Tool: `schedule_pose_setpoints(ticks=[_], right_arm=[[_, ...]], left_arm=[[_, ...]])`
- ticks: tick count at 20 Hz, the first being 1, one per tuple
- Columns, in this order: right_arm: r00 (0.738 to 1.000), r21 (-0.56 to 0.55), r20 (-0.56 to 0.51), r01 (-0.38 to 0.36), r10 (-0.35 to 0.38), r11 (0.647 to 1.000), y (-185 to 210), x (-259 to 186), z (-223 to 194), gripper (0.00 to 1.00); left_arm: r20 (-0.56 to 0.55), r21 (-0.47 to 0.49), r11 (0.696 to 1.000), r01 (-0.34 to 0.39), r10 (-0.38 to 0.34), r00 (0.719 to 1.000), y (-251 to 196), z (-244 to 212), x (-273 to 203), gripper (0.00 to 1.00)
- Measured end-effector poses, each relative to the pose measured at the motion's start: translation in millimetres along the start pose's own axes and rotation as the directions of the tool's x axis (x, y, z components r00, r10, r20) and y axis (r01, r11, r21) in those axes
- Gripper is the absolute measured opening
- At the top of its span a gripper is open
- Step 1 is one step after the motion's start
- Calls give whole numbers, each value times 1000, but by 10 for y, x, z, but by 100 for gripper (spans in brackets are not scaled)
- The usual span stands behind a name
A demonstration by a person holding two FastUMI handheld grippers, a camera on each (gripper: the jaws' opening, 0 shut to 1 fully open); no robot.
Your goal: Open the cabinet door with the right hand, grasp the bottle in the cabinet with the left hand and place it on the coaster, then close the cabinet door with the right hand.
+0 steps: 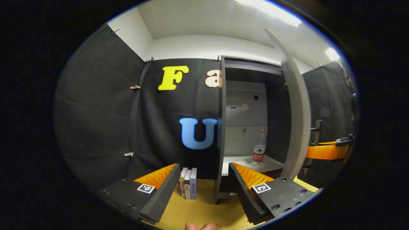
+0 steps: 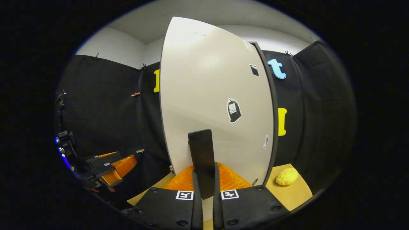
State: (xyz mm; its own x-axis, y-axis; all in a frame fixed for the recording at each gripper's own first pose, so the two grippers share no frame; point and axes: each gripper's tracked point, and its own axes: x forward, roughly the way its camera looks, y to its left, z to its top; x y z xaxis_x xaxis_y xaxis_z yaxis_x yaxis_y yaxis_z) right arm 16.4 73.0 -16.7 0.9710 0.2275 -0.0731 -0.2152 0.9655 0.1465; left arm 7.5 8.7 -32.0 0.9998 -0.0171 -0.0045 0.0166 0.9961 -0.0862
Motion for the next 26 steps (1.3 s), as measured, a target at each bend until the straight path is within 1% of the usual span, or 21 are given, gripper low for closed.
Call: schedule_pose_setpoints(ticks=[5,7,9,12,13,14,15,16,17,18,19,22,23,24,25,26], right_arm=[[993,-36,17,120,-120,992,-504,-327,77,16],[988,-74,21,153,-151,986,-654,-393,93,15],[985,-77,20,171,-170,982,-793,-431,109,15],[982,-34,12,189,-189,981,-978,-518,109,15],[981,-34,13,195,-195,980,-1041,-546,106,14],[979,-40,18,204,-203,978,-1104,-568,116,14],[977,-46,24,214,-213,976,-1178,-578,129,14],[974,-52,32,225,-223,973,-1215,-582,134,14],[972,-56,36,236,-234,970,-1260,-617,131,13],[969,-55,40,247,-245,967,-1368,-665,143,12],[967,-46,41,253,-251,966,-1461,-691,152,9],[969,-19,47,245,-244,969,-1594,-712,164,9],[972,-7,50,230,-230,973,-1590,-736,170,9],[976,10,51,209,-209,978,-1554,-748,172,10],[980,18,53,189,-190,982,-1522,-770,177,9],[982,17,55,180,-180,984,-1538,-830,182,10]], left_arm=[[7,-6,996,93,-93,996,-557,17,246,93],[2,-6,991,136,-136,991,-809,-8,321,95],[-2,-2,986,168,-168,986,-1023,-22,366,95],[-6,6,981,193,-193,981,-1264,-48,407,95],[-4,6,980,198,-198,980,-1327,-40,419,95],[-2,6,979,202,-202,979,-1392,-47,444,92],[-3,8,979,203,-203,979,-1445,-40,480,94],[-6,10,979,204,-204,979,-1497,-46,521,94],[-6,13,979,205,-205,979,-1557,-34,569,92],[-2,19,978,210,-210,978,-1629,-22,621,92],[5,31,976,214,-215,977,-1706,3,683,94],[27,66,968,242,-244,969,-2001,52,922,94],[28,74,965,253,-255,967,-2113,65,1009,94],[27,75,963,258,-261,965,-2216,50,1086,92],[26,72,962,262,-264,964,-2311,38,1175,92],[22,69,962,264,-266,964,-2405,12,1280,94]])
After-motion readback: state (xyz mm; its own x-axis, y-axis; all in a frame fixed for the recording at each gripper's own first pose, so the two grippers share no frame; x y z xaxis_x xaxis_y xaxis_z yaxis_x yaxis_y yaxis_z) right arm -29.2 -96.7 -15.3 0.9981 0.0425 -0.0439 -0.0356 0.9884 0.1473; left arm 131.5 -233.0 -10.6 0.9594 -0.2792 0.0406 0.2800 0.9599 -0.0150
